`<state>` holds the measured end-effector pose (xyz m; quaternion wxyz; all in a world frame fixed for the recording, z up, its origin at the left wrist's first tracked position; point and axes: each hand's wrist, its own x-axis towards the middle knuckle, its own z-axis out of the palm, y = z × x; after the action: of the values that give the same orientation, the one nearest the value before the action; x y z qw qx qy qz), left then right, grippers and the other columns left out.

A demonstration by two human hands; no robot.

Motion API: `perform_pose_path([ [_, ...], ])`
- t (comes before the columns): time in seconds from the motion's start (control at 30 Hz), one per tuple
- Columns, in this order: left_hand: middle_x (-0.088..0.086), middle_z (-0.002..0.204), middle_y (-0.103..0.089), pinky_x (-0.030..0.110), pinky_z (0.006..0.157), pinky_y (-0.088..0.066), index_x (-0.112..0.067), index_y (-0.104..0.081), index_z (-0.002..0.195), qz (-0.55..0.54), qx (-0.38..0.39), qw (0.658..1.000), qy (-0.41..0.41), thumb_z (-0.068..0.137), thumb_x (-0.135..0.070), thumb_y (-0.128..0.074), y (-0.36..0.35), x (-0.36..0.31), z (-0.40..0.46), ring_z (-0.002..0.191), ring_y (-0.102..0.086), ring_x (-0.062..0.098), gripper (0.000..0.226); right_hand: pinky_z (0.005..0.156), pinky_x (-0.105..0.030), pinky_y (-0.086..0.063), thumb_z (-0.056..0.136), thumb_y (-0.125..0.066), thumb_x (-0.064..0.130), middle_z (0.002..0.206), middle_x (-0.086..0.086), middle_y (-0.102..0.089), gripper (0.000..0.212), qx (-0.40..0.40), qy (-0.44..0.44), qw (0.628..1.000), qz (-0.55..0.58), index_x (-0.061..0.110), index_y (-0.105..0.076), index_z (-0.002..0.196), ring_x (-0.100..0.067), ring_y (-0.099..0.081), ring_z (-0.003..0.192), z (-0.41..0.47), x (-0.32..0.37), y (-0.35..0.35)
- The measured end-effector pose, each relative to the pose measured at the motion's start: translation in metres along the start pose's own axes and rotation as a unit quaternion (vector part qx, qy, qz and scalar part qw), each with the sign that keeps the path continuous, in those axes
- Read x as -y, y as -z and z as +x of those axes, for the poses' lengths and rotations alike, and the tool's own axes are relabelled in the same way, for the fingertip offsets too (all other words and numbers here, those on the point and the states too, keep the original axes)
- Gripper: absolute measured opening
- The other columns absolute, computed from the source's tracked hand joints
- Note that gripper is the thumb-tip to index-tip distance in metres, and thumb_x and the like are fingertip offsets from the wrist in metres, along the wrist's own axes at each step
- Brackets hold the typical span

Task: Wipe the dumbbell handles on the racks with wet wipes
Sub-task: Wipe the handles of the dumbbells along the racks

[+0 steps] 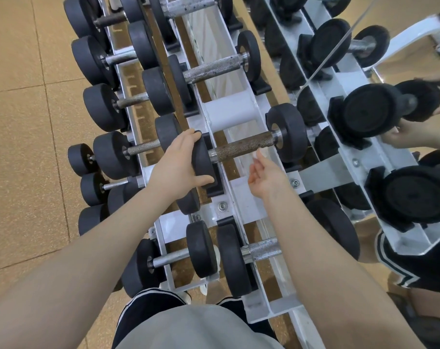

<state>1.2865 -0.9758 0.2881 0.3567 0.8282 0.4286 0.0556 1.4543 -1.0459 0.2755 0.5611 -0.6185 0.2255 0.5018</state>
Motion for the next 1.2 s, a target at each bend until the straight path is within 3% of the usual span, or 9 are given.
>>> perform_pose_path([
  [0.13,-0.001,0.154,-0.017,0.037,0.113,-0.027,-0.016,-0.02,0.145,0.0,0.0,1.0,-0.001,0.071,-0.031,-0.078,-0.001,-0.001,0.0,0.141,-0.02,0.017,0.095,0.099,-0.023,-0.035,0.098,-0.041,0.021,0.136,0.0,-0.05,0.029,0.009,-0.005,0.999,0.045,0.012,-0.05,0.125,-0.013,-0.043,0.128,0.002,0.016,0.015],
  [0.37,0.0,0.155,-0.016,0.034,0.114,-0.022,-0.015,-0.02,0.145,0.003,-0.003,1.0,-0.004,0.071,-0.031,-0.078,-0.002,0.001,0.0,0.142,-0.017,0.016,0.096,0.093,-0.027,-0.044,0.085,-0.061,0.003,0.116,-0.015,-0.063,0.025,-0.023,0.039,0.992,-0.122,-0.002,-0.06,0.11,-0.022,-0.058,0.112,-0.001,-0.031,-0.009],
  [0.47,0.0,0.155,-0.016,0.033,0.114,-0.023,-0.015,-0.02,0.145,0.004,-0.004,1.0,-0.003,0.071,-0.032,-0.078,-0.002,0.001,0.001,0.142,-0.017,0.015,0.096,0.097,-0.031,-0.044,0.088,-0.056,-0.001,0.113,-0.017,-0.061,0.006,-0.015,0.055,0.997,-0.05,-0.002,-0.06,0.092,-0.023,-0.059,0.109,-0.003,-0.031,-0.021],
  [0.57,-0.001,0.155,-0.015,0.034,0.114,-0.024,-0.016,-0.02,0.145,0.002,-0.003,1.0,-0.001,0.071,-0.031,-0.078,-0.001,0.002,0.001,0.142,-0.017,0.015,0.096,0.097,-0.026,-0.045,0.093,-0.049,0.003,0.126,-0.016,-0.055,0.025,-0.002,0.082,0.991,0.102,0.002,-0.052,0.118,-0.017,-0.061,0.09,0.002,-0.02,-0.008],
  [0.7,-0.001,0.155,-0.016,0.035,0.113,-0.026,-0.016,-0.021,0.145,-0.001,-0.001,1.0,-0.001,0.07,-0.031,-0.078,-0.001,0.001,0.001,0.141,-0.019,0.016,0.095,0.117,-0.036,-0.022,0.079,-0.04,0.039,0.141,-0.032,-0.035,0.021,0.048,0.024,0.979,0.196,0.024,-0.051,0.089,-0.034,-0.038,0.133,0.025,-0.004,0.009],
  [0.83,-0.001,0.154,-0.017,0.036,0.113,-0.026,-0.016,-0.021,0.144,-0.001,-0.002,1.0,0.003,0.07,-0.031,-0.078,-0.002,0.002,0.001,0.141,-0.019,0.017,0.095,0.1,-0.026,-0.042,0.093,-0.052,0.007,0.128,-0.017,-0.054,0.029,0.028,0.058,0.995,0.078,-0.001,-0.051,0.121,-0.024,-0.051,0.122,0.003,-0.019,0.0],
  [0.97,-0.001,0.154,-0.017,0.037,0.113,-0.027,-0.017,-0.02,0.145,0.002,0.0,1.0,0.008,0.071,-0.031,-0.078,-0.001,-0.001,0.0,0.141,-0.02,0.017,0.095,0.097,-0.025,-0.045,0.091,-0.054,0.002,0.124,-0.016,-0.058,0.028,0.051,0.025,0.997,0.059,-0.002,-0.053,0.118,-0.023,-0.056,0.116,-0.011,-0.02,-0.011],
  [1.1,-0.003,0.155,-0.014,0.036,0.111,-0.027,-0.019,-0.018,0.145,-0.001,0.006,1.0,0.018,0.073,-0.03,-0.076,-0.001,-0.003,-0.002,0.141,-0.019,0.016,0.093,0.102,-0.029,-0.043,0.093,-0.052,0.011,0.116,-0.011,-0.063,0.029,0.043,0.113,0.988,0.098,0.004,-0.053,0.122,-0.019,-0.059,0.111,-0.017,0.001,0.011],
  [1.2,0.002,0.155,-0.014,0.037,0.112,-0.025,-0.015,-0.018,0.146,0.046,-0.008,0.999,0.007,0.076,-0.032,-0.073,-0.003,-0.004,-0.004,0.142,-0.018,0.02,0.09,0.097,-0.029,-0.043,0.093,-0.052,0.014,0.095,-0.002,-0.063,0.011,0.073,0.13,0.988,-0.036,0.01,-0.059,0.102,-0.015,-0.058,0.097,-0.045,-0.013,0.034],
])
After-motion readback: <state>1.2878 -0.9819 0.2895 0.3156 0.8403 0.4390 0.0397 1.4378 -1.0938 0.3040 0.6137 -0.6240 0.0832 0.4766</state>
